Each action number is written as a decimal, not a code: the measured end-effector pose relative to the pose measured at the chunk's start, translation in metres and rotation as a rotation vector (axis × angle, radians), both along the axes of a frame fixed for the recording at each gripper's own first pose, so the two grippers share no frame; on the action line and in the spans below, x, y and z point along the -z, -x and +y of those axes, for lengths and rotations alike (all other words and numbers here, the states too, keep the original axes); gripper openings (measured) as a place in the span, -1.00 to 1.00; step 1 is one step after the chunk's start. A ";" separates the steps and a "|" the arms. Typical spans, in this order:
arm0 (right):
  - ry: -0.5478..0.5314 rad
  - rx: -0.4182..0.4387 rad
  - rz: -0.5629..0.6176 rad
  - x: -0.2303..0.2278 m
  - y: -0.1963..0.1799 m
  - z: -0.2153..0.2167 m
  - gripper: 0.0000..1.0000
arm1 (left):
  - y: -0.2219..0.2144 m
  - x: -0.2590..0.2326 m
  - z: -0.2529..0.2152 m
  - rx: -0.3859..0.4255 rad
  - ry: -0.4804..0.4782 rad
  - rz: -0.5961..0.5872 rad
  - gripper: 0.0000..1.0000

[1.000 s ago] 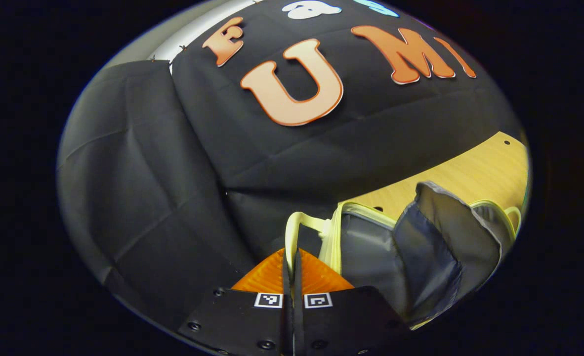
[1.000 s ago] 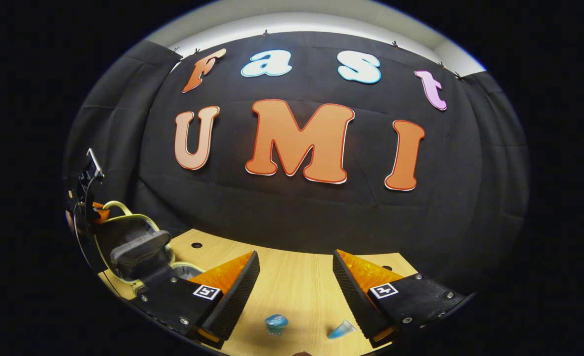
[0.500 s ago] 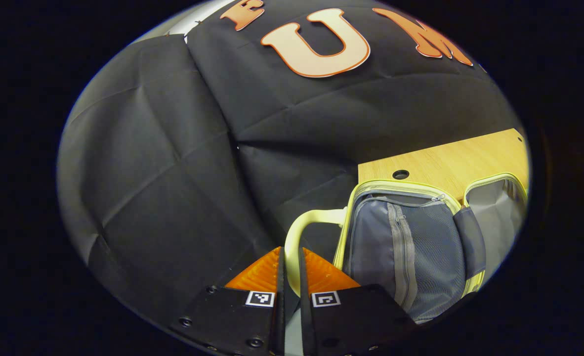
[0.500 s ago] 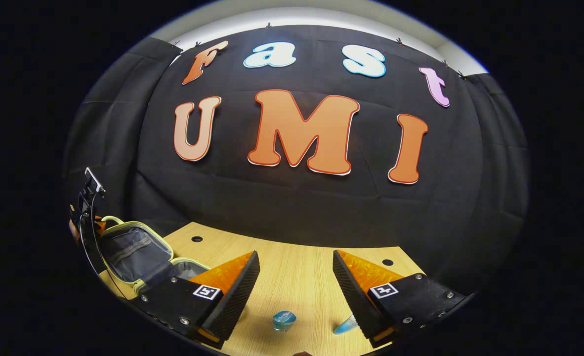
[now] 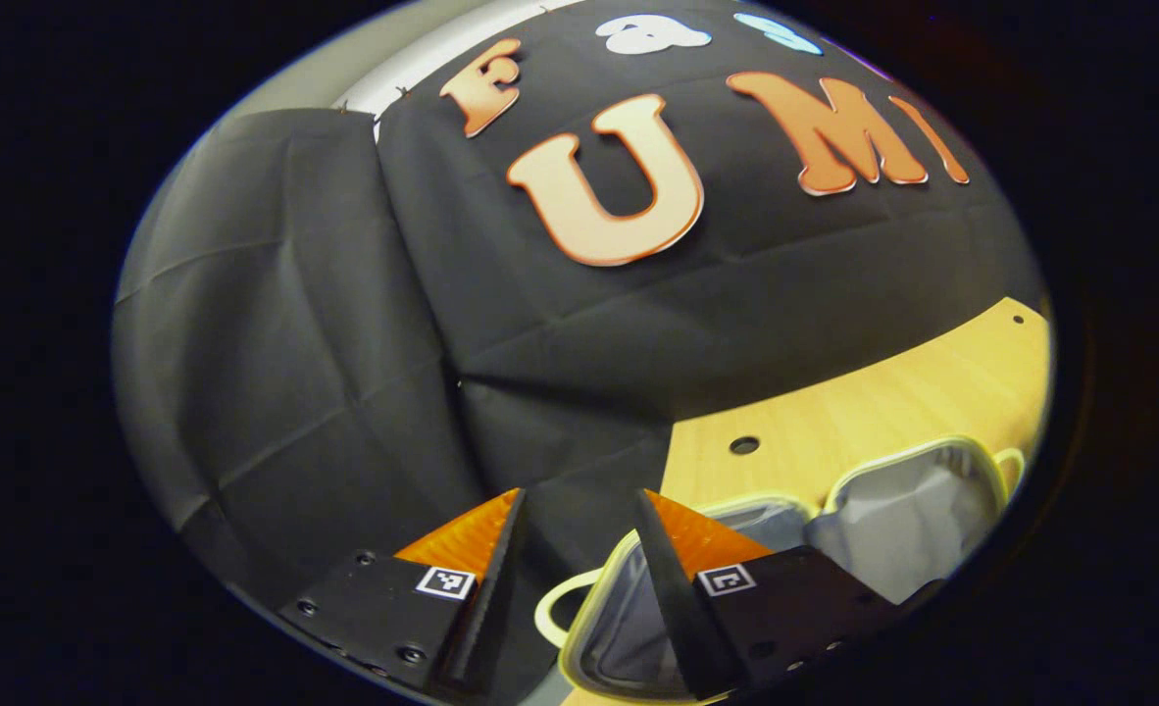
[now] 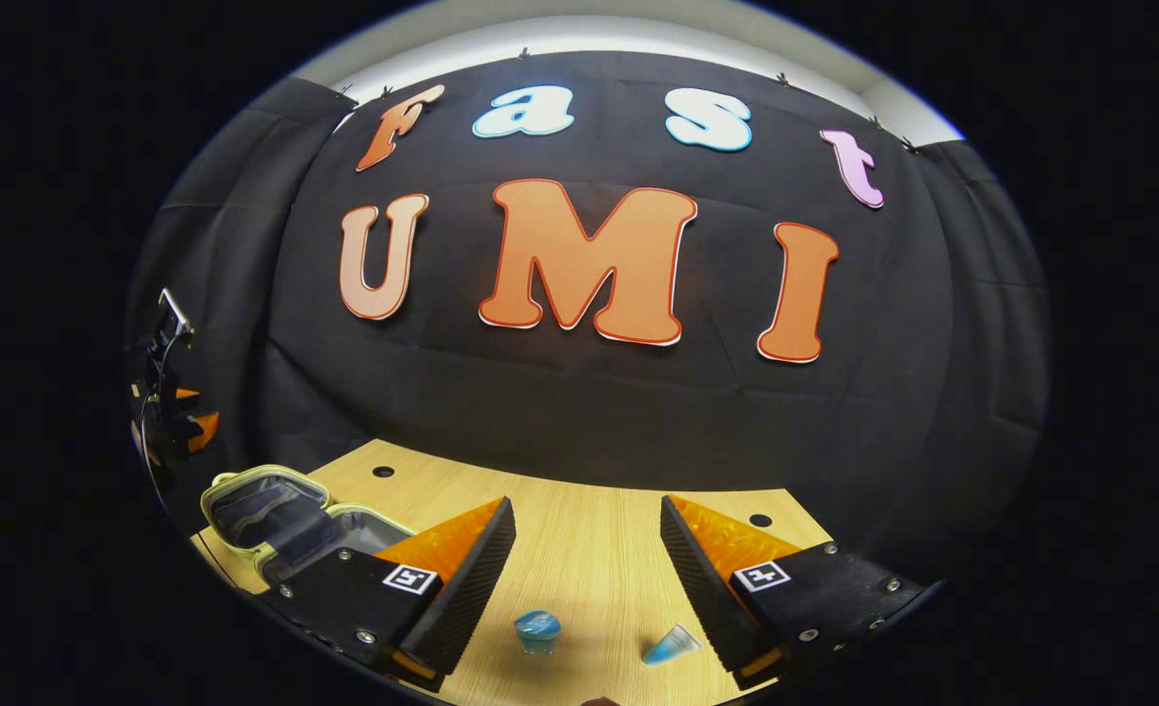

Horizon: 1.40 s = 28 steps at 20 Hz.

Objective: First open the suitcase, pack the skin care products into it, and then close the suitcase.

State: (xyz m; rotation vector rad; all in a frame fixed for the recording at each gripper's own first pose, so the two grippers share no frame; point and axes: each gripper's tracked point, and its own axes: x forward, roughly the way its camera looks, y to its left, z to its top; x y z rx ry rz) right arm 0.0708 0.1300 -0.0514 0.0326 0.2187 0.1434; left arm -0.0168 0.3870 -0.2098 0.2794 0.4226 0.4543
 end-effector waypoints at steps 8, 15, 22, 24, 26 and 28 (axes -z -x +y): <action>-0.012 -0.029 0.042 0.034 0.010 -0.040 0.89 | -0.031 -0.015 -0.140 0.175 0.089 -0.045 0.88; -0.023 -0.090 0.115 0.075 0.018 -0.058 0.89 | -0.038 0.000 -0.291 0.294 0.238 -0.064 0.94; -0.019 -0.171 0.199 0.131 0.017 -0.059 0.89 | -0.032 0.039 -0.421 0.457 0.299 -0.019 0.96; -0.008 -0.191 0.214 0.146 0.016 -0.060 0.89 | -0.031 0.054 -0.449 0.478 0.326 -0.009 0.96; 0.012 -0.205 0.215 0.162 0.014 -0.063 0.89 | -0.031 0.069 -0.469 0.490 0.355 -0.011 0.96; 0.024 -0.212 0.217 0.177 0.012 -0.064 0.89 | -0.035 0.079 -0.487 0.507 0.368 -0.010 0.96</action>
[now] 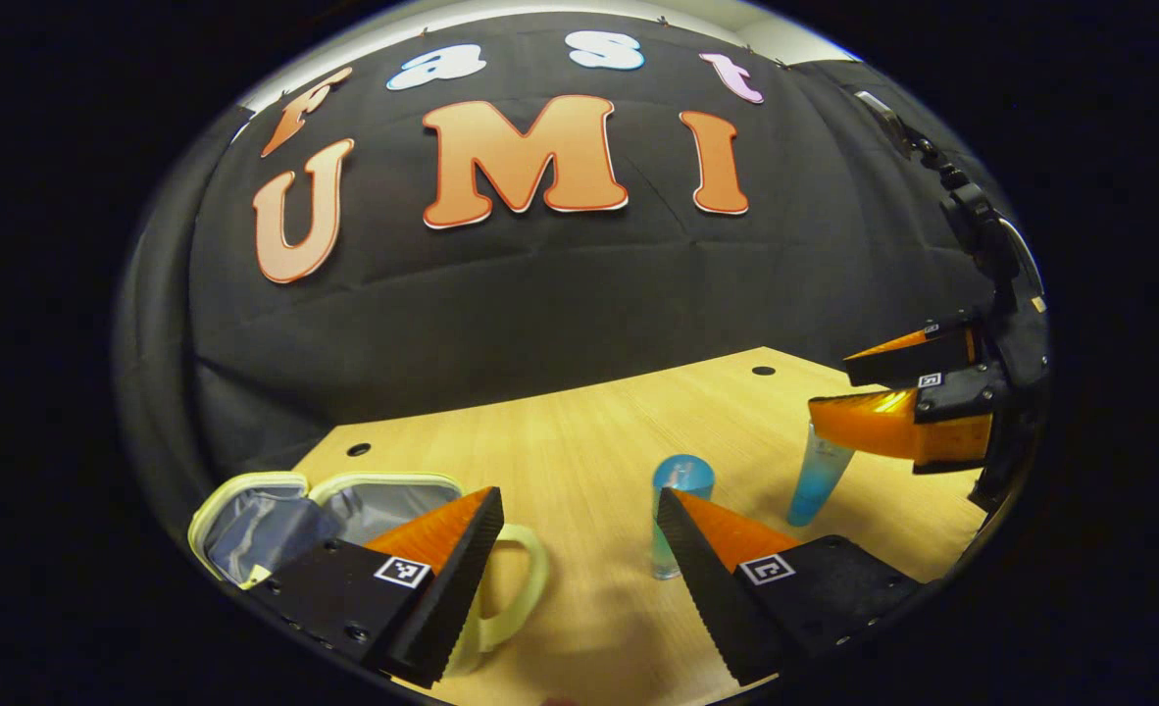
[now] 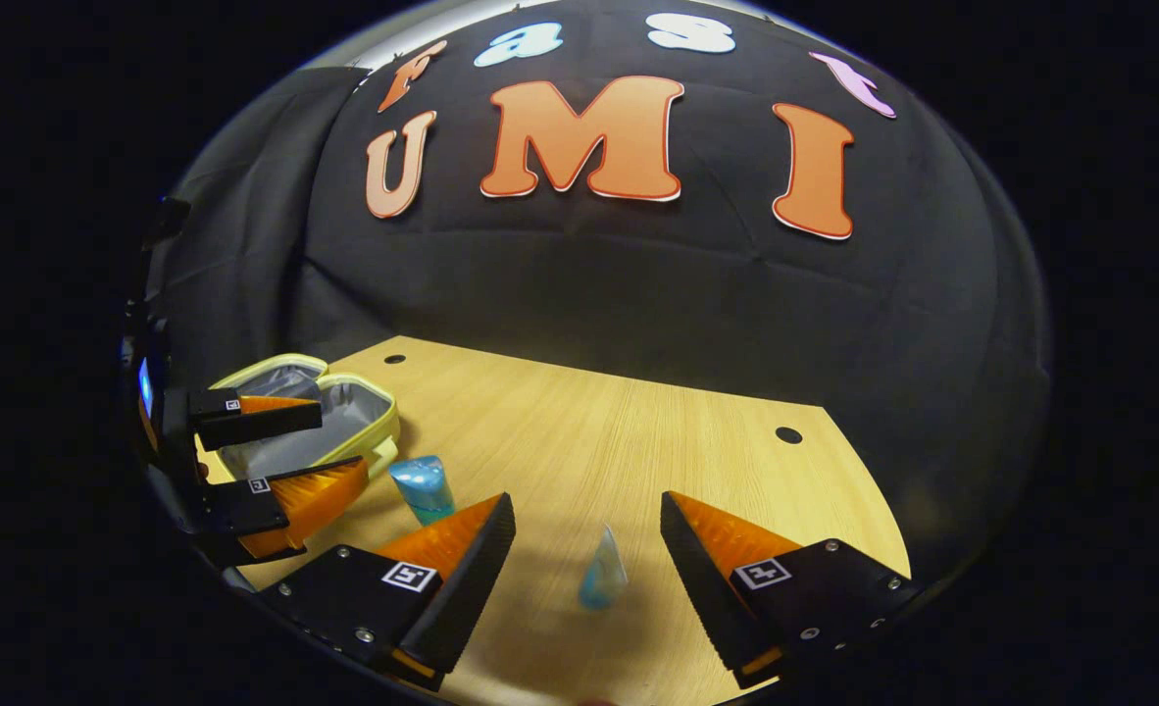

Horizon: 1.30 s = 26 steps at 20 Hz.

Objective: First open the suitcase, pack the skin care products into it, and then close the suitcase.

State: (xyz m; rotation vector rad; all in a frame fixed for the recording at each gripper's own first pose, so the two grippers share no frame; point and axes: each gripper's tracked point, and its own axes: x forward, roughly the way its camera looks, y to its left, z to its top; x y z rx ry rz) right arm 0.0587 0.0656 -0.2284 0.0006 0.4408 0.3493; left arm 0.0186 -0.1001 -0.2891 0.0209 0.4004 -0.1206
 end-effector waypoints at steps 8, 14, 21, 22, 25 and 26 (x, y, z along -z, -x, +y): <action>0.003 -0.014 0.061 0.065 0.000 -0.006 0.90 | -0.013 0.063 -0.053 0.062 0.023 0.029 0.97; -0.002 -0.038 0.109 0.091 0.001 -0.006 0.90 | -0.027 0.088 -0.066 0.066 0.007 0.076 0.58; -0.008 -0.080 0.140 0.103 -0.002 0.001 0.77 | -0.033 0.084 -0.071 0.064 0.050 0.098 -0.07; -0.009 -0.082 0.145 0.105 -0.002 0.002 0.71 | -0.032 0.084 -0.069 0.055 0.050 0.105 -0.06; -0.037 -0.112 0.160 0.107 0.000 0.011 0.51 | -0.032 0.073 -0.060 0.039 0.054 0.094 -0.07; -0.039 -0.114 0.163 0.109 0.000 0.013 0.36 | -0.033 0.067 -0.057 0.035 0.050 0.085 -0.07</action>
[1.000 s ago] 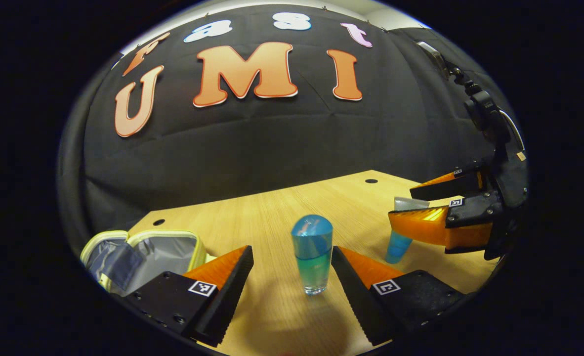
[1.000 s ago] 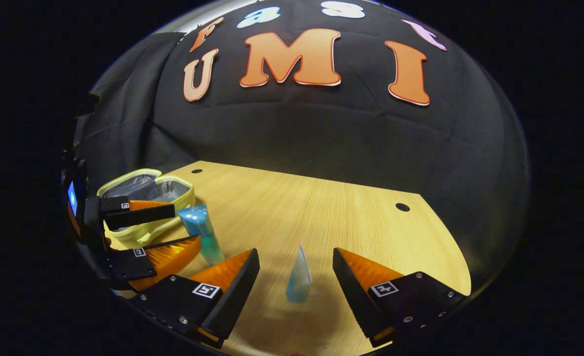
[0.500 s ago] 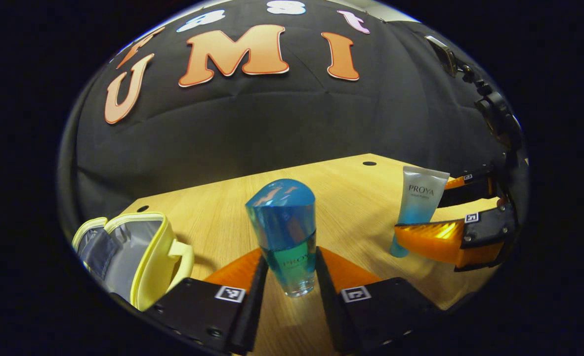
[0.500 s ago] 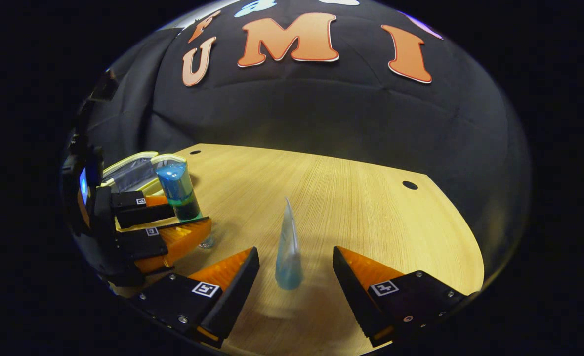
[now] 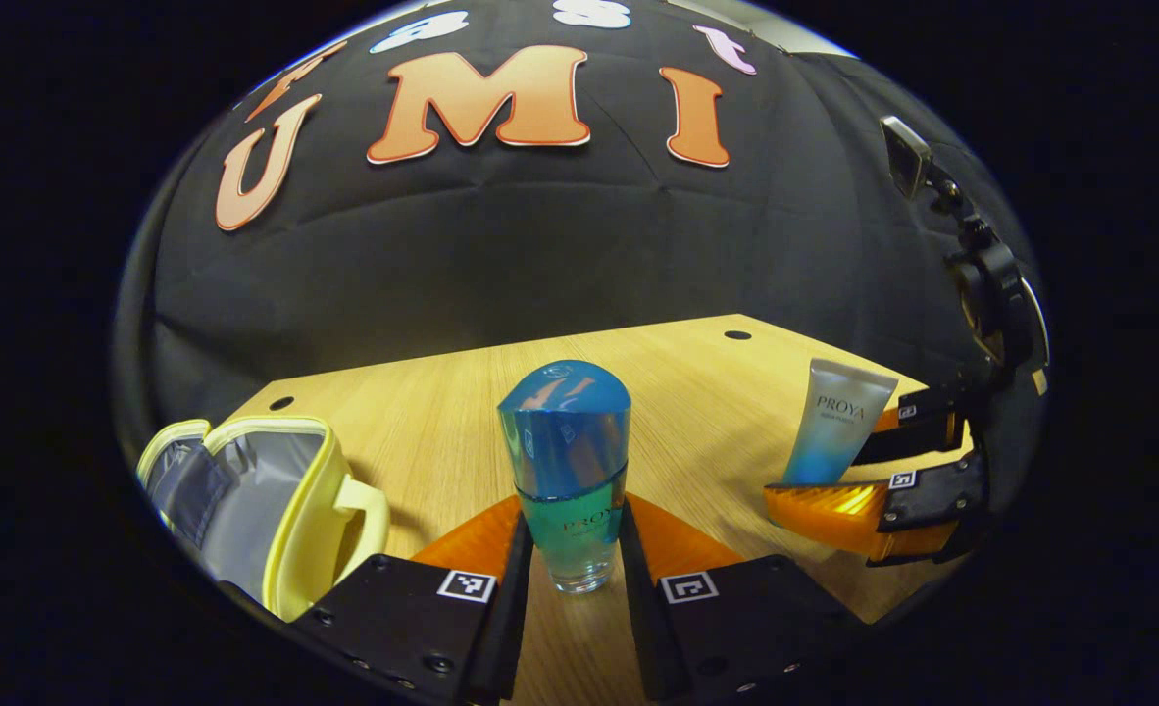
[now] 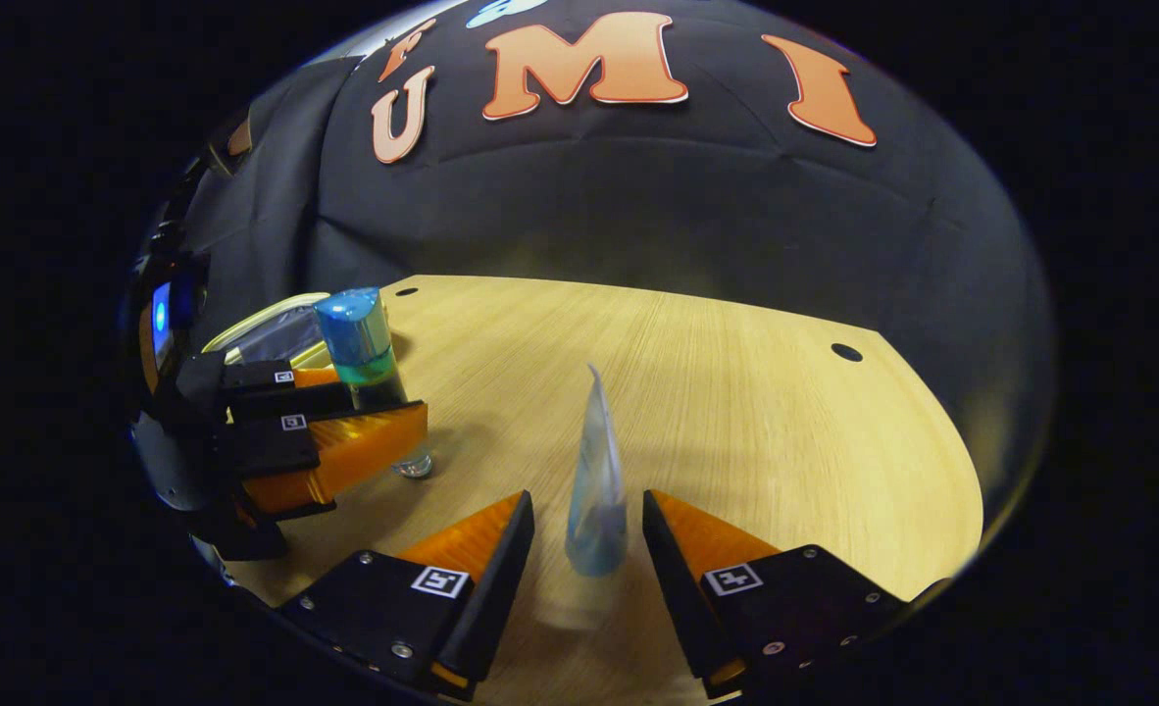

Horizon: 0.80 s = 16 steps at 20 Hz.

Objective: First open the suitcase, pack the skin care products into it, and then close the suitcase.

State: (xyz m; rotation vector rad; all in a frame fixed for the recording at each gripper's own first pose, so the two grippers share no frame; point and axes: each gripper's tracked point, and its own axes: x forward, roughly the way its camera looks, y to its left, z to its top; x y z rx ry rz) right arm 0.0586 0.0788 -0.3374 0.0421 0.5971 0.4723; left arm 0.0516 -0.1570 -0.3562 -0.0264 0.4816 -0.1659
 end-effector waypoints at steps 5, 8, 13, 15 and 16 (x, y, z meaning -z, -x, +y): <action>0.007 -0.002 -0.009 -0.012 -0.003 0.004 -0.20 | -0.010 -0.044 0.019 -0.028 -0.008 -0.056 -0.07; -0.011 -0.018 -0.028 -0.037 -0.002 0.009 -0.23 | -0.012 -0.070 0.035 -0.043 -0.037 -0.084 -0.07; -0.032 -0.036 -0.088 -0.098 -0.008 0.018 -0.24 | -0.013 -0.120 0.068 -0.087 -0.043 -0.113 -0.07; -0.033 -0.041 -0.116 -0.124 -0.006 0.022 -0.24 | -0.011 -0.141 0.085 -0.106 -0.048 -0.124 -0.07; -0.036 -0.044 -0.136 -0.139 -0.007 0.024 -0.24 | -0.008 -0.150 0.094 -0.115 -0.054 -0.130 -0.07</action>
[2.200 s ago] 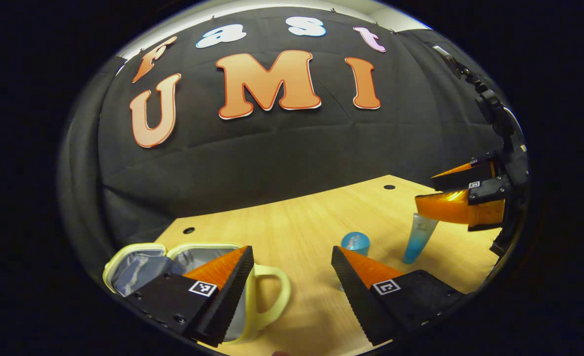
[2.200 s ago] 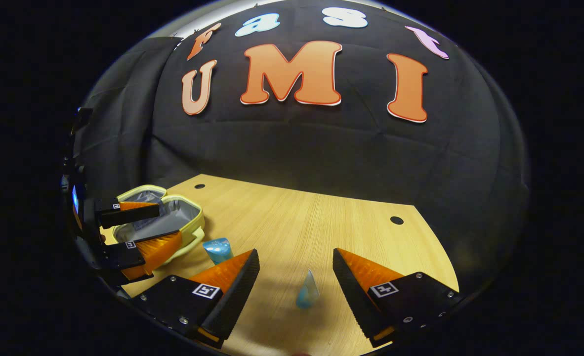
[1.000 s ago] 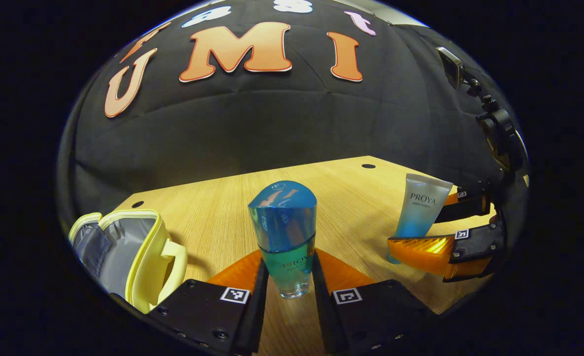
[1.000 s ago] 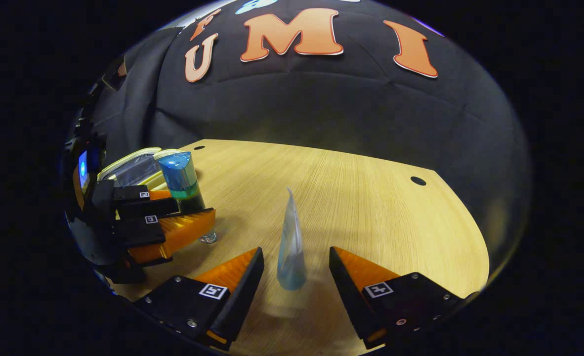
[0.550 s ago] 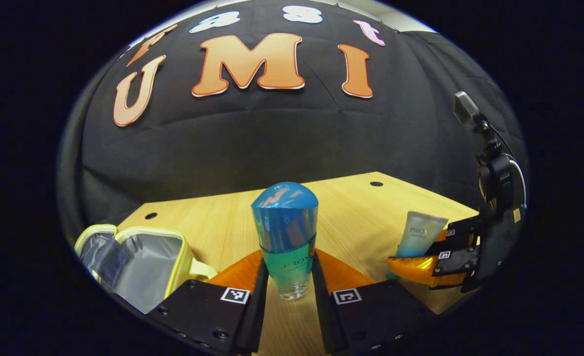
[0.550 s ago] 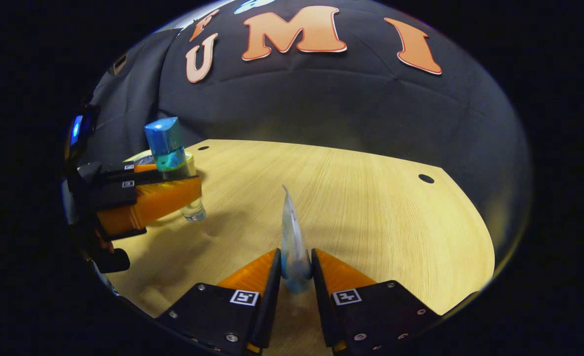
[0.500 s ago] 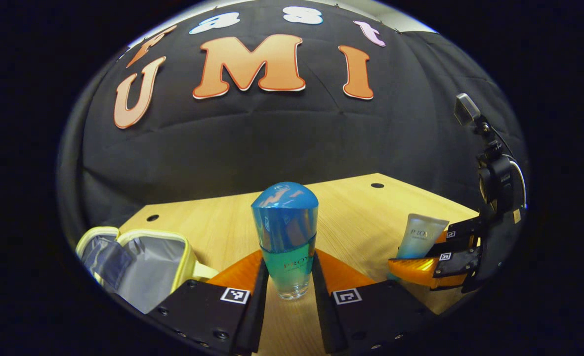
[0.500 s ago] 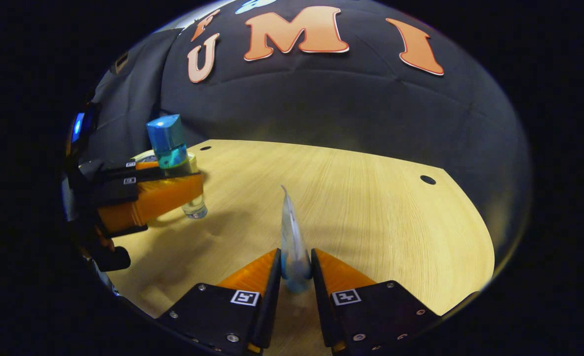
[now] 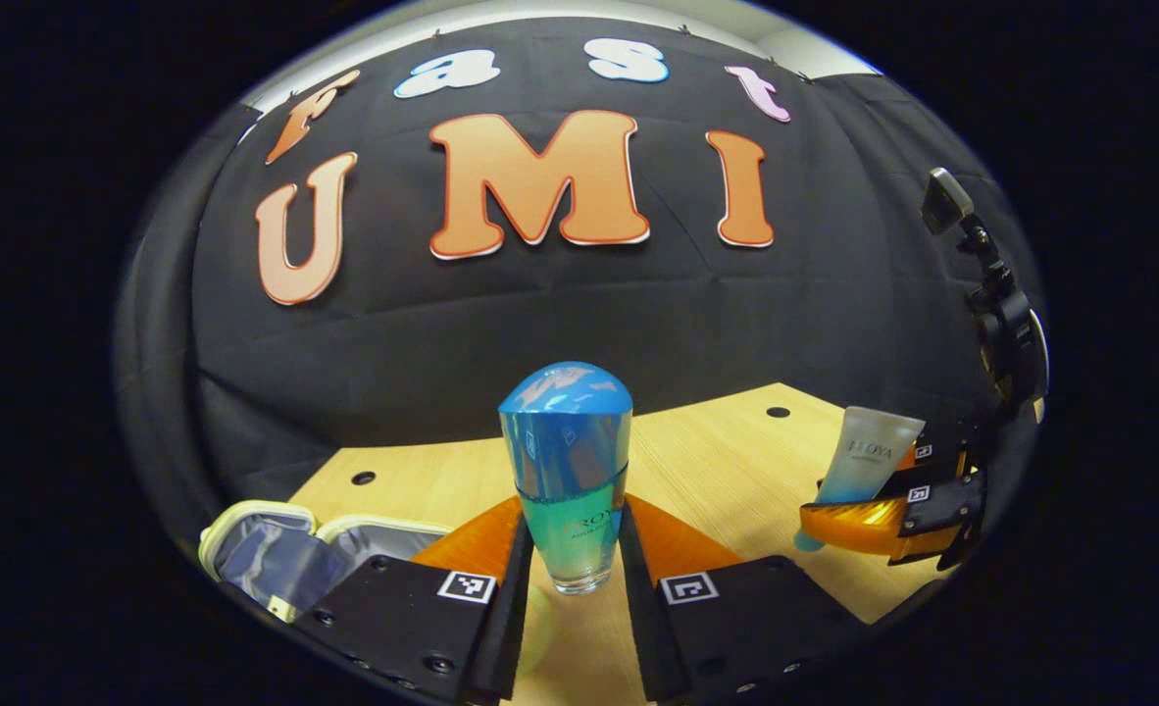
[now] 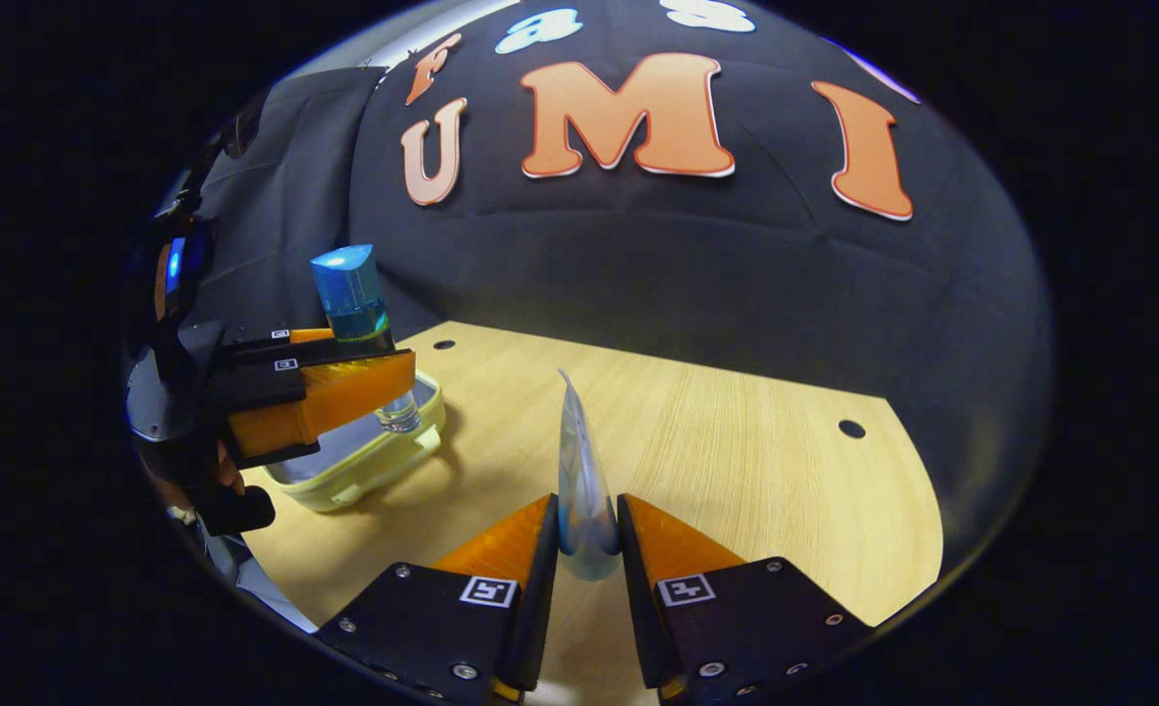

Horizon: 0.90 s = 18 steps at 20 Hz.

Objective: First open the suitcase, pack the skin care products into it, and then close the suitcase.

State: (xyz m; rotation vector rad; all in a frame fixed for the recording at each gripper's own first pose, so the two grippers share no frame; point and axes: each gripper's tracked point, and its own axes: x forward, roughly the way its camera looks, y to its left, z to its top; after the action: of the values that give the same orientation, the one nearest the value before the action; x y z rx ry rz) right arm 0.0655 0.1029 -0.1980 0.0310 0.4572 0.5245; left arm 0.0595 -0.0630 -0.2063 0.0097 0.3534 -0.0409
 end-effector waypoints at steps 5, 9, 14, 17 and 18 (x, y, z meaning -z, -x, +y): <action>-0.010 -0.013 -0.065 -0.054 0.002 0.019 -0.24 | 0.011 -0.038 0.046 -0.042 -0.008 -0.016 -0.07; -0.011 -0.045 -0.104 -0.085 0.009 0.041 -0.24 | 0.027 -0.050 0.080 -0.077 -0.025 -0.009 -0.07; -0.036 -0.088 -0.130 -0.116 0.019 0.079 -0.24 | 0.046 -0.058 0.129 -0.113 -0.034 0.003 -0.07; -0.066 -0.099 -0.126 -0.125 0.025 0.106 -0.24 | 0.055 -0.051 0.161 -0.124 -0.039 0.031 -0.07; -0.068 -0.101 -0.121 -0.124 0.027 0.114 -0.24 | 0.058 -0.044 0.172 -0.124 -0.035 0.042 -0.07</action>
State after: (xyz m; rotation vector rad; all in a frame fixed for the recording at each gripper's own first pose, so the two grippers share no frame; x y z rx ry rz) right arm 0.0381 0.2167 -0.0740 0.0412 0.3241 0.6376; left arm 0.0017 0.1095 -0.1627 0.0211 0.3959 0.0881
